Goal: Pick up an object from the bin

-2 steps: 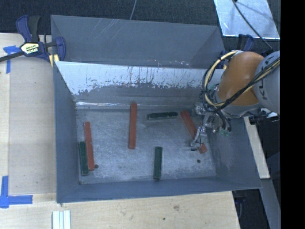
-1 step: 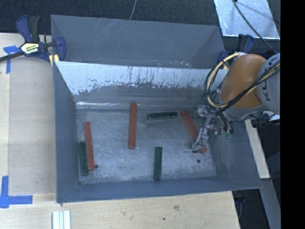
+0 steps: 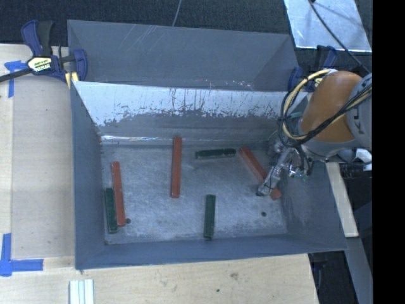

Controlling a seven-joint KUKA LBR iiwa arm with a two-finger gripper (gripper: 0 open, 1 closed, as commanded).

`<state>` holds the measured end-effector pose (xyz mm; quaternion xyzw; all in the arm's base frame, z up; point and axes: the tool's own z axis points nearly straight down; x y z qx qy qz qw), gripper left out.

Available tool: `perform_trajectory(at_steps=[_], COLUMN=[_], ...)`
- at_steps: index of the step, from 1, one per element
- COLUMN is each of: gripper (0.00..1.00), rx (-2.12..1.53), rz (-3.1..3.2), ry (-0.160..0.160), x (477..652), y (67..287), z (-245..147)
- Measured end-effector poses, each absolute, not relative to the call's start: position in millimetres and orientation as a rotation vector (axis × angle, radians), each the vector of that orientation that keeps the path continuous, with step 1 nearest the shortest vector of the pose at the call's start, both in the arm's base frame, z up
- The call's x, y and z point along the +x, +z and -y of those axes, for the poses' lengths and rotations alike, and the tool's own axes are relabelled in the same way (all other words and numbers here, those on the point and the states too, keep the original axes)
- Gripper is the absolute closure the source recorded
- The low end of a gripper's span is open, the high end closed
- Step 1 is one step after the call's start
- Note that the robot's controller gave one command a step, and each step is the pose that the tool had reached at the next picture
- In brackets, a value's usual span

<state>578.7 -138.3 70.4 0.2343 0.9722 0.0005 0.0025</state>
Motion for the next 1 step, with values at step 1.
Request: perform_trajectory(at_steps=[1], gripper=[1.00], rx=[0.389], rz=[-3.113], ry=[0.002], x=[579.2], y=[71.5], z=[117.4])
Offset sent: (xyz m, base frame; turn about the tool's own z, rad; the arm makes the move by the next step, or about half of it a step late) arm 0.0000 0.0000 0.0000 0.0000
